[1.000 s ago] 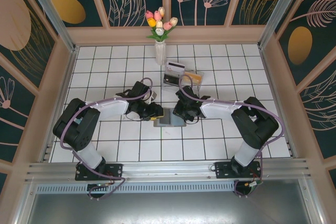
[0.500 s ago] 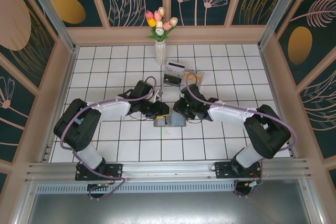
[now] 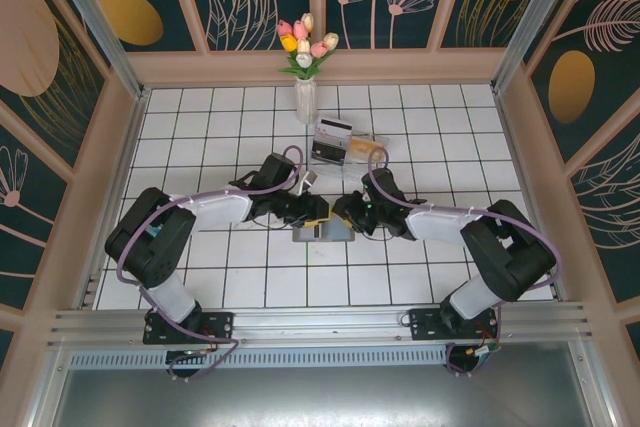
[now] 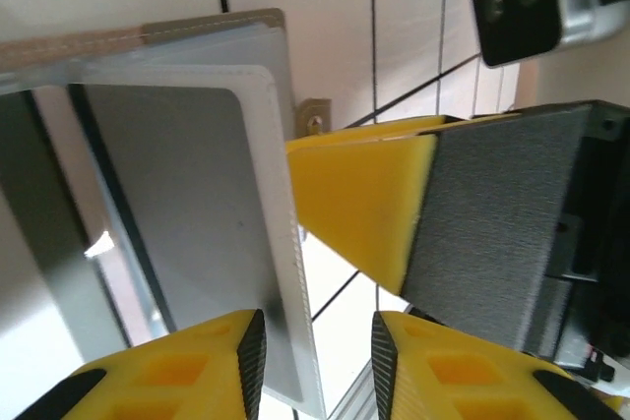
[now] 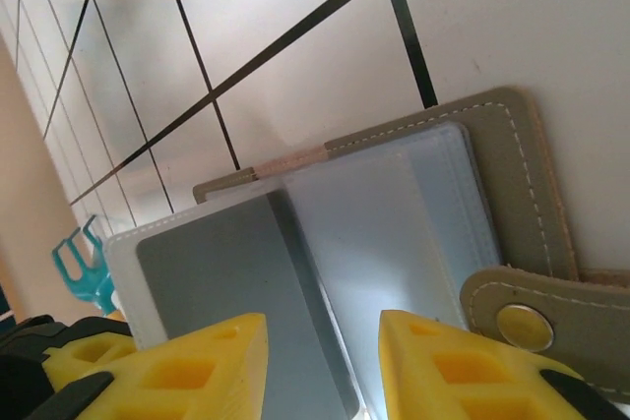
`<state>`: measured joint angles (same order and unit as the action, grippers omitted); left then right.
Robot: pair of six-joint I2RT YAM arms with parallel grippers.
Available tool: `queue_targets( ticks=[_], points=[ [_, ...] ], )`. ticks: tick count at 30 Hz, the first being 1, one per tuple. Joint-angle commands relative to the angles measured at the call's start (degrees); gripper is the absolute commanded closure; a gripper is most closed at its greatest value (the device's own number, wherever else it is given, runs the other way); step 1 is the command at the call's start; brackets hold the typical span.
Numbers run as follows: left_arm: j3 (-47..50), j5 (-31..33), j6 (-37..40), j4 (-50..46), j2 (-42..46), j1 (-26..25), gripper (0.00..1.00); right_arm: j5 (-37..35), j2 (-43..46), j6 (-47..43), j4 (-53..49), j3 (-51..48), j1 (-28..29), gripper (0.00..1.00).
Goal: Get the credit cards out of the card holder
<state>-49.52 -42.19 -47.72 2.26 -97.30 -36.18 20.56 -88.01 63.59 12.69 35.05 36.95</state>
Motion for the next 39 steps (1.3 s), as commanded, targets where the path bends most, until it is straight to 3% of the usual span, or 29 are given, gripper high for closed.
queue_targets(
  ticks=[1,7,14,21,26,29,35,39],
  points=[
    [-0.19,-2.23,-1.41,4.04,-0.55,-0.41,0.63,3.8,1.44,3.56,7.53,-2.24,-1.22,0.61],
    [0.28,-0.37,-1.06,2.93,-0.55,-0.32,0.65,6.58,1.0,6.22,12.37,-4.41,-1.95,0.6],
    [1.03,3.34,-0.47,0.78,0.06,0.79,0.7,4.35,3.06,6.56,10.0,-5.46,-2.63,0.6],
    [1.96,4.53,-1.23,0.55,-0.33,2.11,0.72,3.88,4.11,5.4,8.48,-5.85,-2.81,0.71],
    [1.79,5.69,-1.69,-0.13,-2.58,2.12,0.72,3.29,4.29,4.92,7.38,-5.99,-2.81,0.71],
    [1.31,5.89,-1.58,-0.74,-3.13,2.16,0.72,1.37,4.83,3.56,3.65,-4.97,-2.68,0.7],
    [-0.13,6.81,-0.63,-2.75,-3.13,2.01,0.72,-10.39,7.24,-2.4,-12.11,1.36,-0.78,0.69],
    [-1.01,7.92,-0.03,-4.47,-3.34,1.46,0.73,-14.55,5.8,-5.34,-17.84,6.28,1.46,0.7]
  ],
)
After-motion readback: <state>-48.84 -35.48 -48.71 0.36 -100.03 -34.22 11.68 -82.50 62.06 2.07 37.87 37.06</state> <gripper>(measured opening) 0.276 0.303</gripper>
